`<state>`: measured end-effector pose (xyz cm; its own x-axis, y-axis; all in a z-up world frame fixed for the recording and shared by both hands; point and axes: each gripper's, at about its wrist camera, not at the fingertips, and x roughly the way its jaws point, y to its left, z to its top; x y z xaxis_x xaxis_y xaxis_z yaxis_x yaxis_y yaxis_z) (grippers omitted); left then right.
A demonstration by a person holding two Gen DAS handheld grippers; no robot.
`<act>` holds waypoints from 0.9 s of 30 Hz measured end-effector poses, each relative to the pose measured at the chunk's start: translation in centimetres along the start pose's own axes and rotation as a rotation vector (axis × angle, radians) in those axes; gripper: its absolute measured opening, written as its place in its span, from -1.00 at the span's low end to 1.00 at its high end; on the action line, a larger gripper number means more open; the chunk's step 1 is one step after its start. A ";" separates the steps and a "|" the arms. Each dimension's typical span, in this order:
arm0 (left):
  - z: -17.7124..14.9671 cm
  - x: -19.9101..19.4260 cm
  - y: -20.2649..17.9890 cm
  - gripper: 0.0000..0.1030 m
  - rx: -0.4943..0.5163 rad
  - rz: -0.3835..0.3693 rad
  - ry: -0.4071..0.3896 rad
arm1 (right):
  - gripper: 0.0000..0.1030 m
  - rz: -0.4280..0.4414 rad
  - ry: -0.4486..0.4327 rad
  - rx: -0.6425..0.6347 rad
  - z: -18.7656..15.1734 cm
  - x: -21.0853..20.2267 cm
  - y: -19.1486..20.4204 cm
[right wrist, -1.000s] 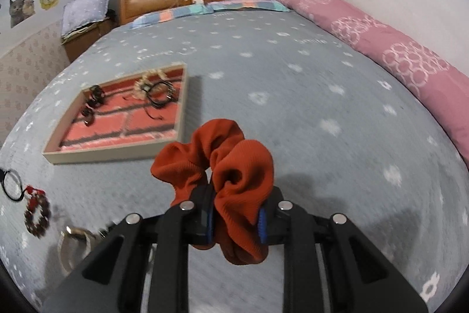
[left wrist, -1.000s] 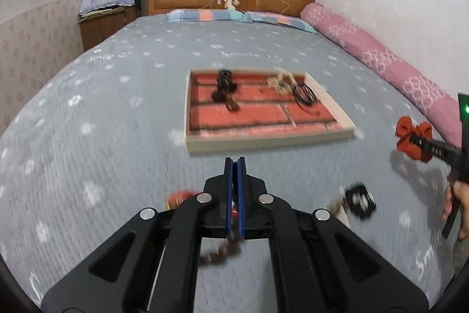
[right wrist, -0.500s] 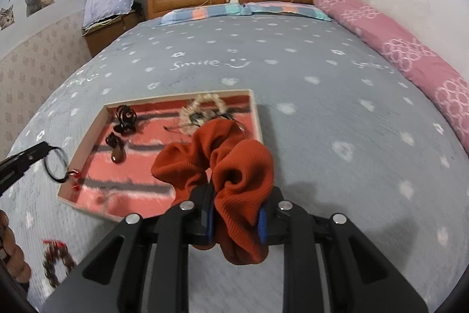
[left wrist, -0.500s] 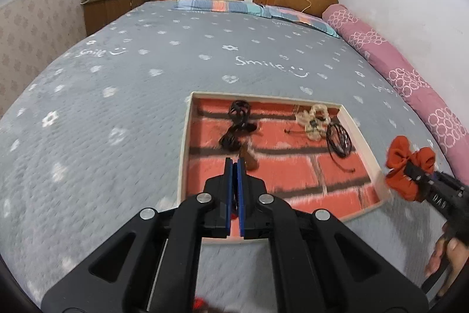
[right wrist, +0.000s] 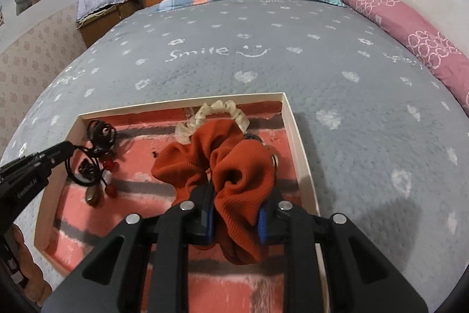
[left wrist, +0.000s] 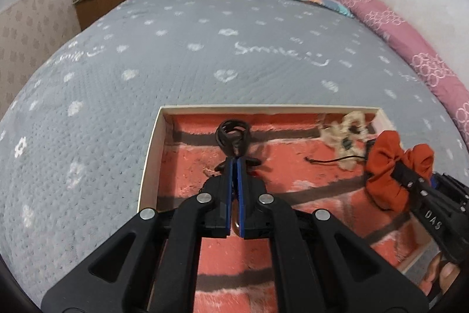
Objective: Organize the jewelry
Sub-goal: 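Carry the elastic with the left tool while the right tool carries the scrunchie to the tray, then open the left tool over the tray while the right tool releases the orange scrunchie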
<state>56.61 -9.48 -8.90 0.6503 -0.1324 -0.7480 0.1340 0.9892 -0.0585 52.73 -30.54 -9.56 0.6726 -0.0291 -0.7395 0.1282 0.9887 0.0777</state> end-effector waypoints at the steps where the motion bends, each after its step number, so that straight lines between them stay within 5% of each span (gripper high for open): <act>1: -0.1 0.5 0.1 -0.97 -0.005 0.004 0.010 | -0.58 0.001 0.005 0.002 0.0 0.3 0.0; 18: -1.4 3.0 -0.7 -0.92 0.049 0.099 0.068 | -0.52 -0.079 0.074 -0.045 0.2 3.7 1.0; 21: -1.4 3.0 -0.9 -0.63 0.053 0.100 0.071 | -0.51 -0.087 0.081 -0.061 0.3 3.8 1.2; 23: -1.5 3.0 -0.9 0.03 0.059 0.128 0.068 | -0.48 -0.083 0.086 -0.064 0.4 3.7 1.2; 25: -1.6 2.6 -0.9 0.18 0.063 0.144 0.046 | -0.35 -0.069 0.088 -0.058 0.4 3.6 0.9; 27: -1.6 2.1 -0.5 0.20 0.058 0.132 0.040 | 0.04 -0.057 0.065 -0.057 0.4 2.8 0.7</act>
<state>56.72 -10.17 -11.55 0.6353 0.0026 -0.7722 0.0927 0.9925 0.0796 54.98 -29.97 -11.30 0.6166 -0.0782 -0.7834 0.1225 0.9925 -0.0027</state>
